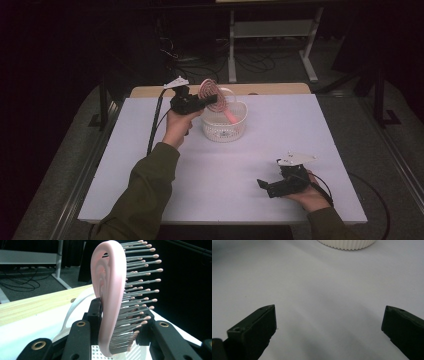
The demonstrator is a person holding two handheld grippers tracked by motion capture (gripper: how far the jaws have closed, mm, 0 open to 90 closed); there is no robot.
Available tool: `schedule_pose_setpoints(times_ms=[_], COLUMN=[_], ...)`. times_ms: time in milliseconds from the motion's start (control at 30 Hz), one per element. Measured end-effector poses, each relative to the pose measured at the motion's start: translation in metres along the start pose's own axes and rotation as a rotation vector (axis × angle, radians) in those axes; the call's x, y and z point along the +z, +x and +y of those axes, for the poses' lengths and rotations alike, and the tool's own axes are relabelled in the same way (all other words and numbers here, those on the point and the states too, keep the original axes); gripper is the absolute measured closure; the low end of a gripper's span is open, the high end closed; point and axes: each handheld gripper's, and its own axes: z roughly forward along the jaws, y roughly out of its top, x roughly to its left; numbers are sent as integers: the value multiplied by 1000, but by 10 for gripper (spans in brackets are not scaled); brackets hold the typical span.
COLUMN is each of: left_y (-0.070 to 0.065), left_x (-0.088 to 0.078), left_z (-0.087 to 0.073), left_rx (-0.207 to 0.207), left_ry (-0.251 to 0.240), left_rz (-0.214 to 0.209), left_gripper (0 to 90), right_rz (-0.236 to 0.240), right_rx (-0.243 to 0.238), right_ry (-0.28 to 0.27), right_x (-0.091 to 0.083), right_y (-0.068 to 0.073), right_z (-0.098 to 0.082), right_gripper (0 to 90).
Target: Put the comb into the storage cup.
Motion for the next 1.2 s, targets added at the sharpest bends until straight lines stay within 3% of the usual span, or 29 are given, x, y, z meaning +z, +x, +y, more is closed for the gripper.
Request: schedule_pose_setpoints(times_ms=[500,1200], left_y=[1,17], left_x=[10,-2], left_z=[-14,-24], left_rx=[-7,-35], left_ry=[11,23], left_rz=[11,5], left_gripper=[648,632], right_rz=[0,1], right_rx=[1,0], right_ry=[-2,0], right_x=[0,0], right_y=[0,1], right_z=[0,0], right_gripper=[0,0])
